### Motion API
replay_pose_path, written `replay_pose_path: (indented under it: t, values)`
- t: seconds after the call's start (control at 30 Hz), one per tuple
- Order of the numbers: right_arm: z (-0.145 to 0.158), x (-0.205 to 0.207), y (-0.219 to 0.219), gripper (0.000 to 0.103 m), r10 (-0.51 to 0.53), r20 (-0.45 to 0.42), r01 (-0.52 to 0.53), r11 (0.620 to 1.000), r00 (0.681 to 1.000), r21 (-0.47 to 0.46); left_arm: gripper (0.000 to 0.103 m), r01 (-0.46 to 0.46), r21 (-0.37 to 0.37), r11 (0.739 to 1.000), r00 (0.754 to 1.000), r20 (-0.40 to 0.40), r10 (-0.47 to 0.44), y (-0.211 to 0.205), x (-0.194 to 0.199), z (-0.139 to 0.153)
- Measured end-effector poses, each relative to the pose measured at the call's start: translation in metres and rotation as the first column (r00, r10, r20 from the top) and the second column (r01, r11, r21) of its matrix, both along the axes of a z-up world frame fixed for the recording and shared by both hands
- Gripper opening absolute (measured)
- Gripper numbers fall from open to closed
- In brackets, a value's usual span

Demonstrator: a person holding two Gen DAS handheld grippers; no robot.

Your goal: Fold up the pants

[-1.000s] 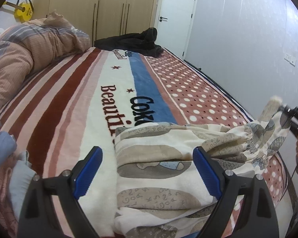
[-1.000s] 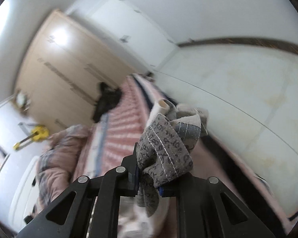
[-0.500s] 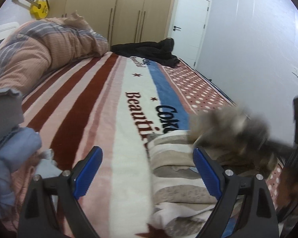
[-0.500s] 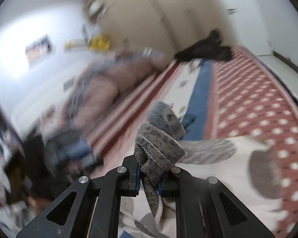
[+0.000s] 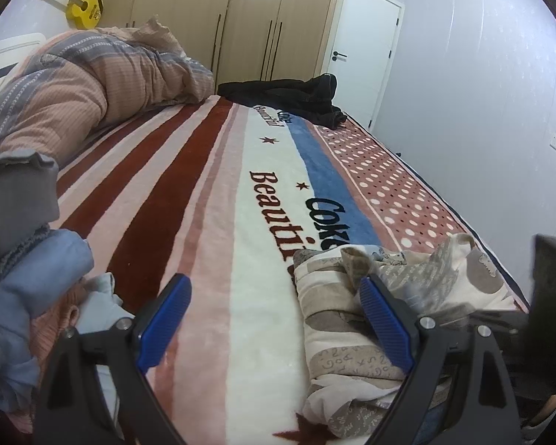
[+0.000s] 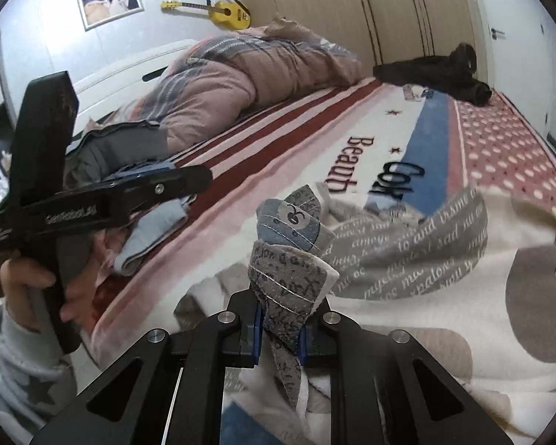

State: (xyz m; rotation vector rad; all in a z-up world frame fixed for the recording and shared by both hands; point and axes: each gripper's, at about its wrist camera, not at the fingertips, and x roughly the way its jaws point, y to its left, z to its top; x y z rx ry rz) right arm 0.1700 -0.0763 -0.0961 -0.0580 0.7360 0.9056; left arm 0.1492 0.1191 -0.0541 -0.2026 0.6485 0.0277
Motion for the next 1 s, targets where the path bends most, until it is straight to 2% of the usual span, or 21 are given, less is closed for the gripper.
replay_pose_path:
  t: [0.03, 0.1, 0.17, 0.23, 0.33, 0.4, 0.5, 0.6, 0.73, 0.87, 1.0]
  values:
    - [-0.005, 0.005, 0.003, 0.013, 0.001, -0.038, -0.002, 1.000, 0.999, -0.013, 0.090, 0.001, 0.002, 1.000, 1.000, 0.002, -0.001, 0.000, -0.001, 0.001]
    - [-0.021, 0.013, 0.007, 0.027, 0.020, -0.159, -0.027, 0.999, 0.987, -0.045, 0.090, 0.001, 0.008, 1.000, 1.000, 0.005, -0.001, 0.000, -0.003, 0.002]
    - [-0.028, 0.009, 0.004, 0.034, 0.049, -0.193, -0.055, 0.998, 0.980, -0.027, 0.090, 0.000, 0.009, 1.000, 1.000, 0.004, 0.000, 0.001, -0.003, 0.002]
    - [-0.018, -0.002, 0.000, 0.044, 0.083, -0.169, -0.086, 0.996, 0.982, -0.011, 0.090, 0.000, 0.008, 1.000, 1.000, 0.000, 0.000, 0.002, -0.001, 0.000]
    - [0.008, -0.016, -0.010, 0.044, 0.163, -0.173, -0.149, 0.984, 0.971, 0.093, 0.090, 0.002, 0.005, 1.000, 1.000, 0.001, -0.002, 0.002, -0.001, 0.000]
    - [0.029, -0.022, -0.023, 0.044, 0.136, -0.108, -0.126, 0.987, 0.985, 0.098, 0.090, 0.007, 0.001, 1.000, 1.000, 0.002, -0.007, 0.001, -0.002, 0.000]
    - [0.042, -0.014, -0.037, 0.046, 0.048, -0.031, -0.047, 0.998, 0.998, 0.042, 0.090, 0.013, 0.003, 1.000, 1.000, 0.002, -0.013, 0.000, -0.002, -0.001]
    - [0.029, 0.006, -0.043, 0.046, -0.033, -0.064, 0.033, 0.999, 0.997, -0.012, 0.090, 0.013, 0.002, 1.000, 1.000, 0.002, -0.013, -0.001, -0.002, -0.001]
    - [-0.002, 0.015, -0.028, 0.046, -0.042, -0.054, 0.036, 0.994, 0.998, -0.100, 0.090, 0.013, 0.003, 1.000, 1.000, -0.002, -0.013, -0.001, -0.001, -0.001]
    - [-0.026, 0.004, -0.012, 0.047, 0.042, -0.104, -0.051, 0.995, 0.994, -0.086, 0.090, 0.015, 0.013, 1.000, 1.000, -0.011, -0.015, -0.001, 0.000, -0.004]
    - [-0.037, -0.018, 0.005, 0.059, 0.100, -0.015, -0.101, 0.981, 0.995, -0.168, 0.090, 0.018, 0.009, 1.000, 1.000, -0.015, -0.018, -0.001, 0.003, -0.007]
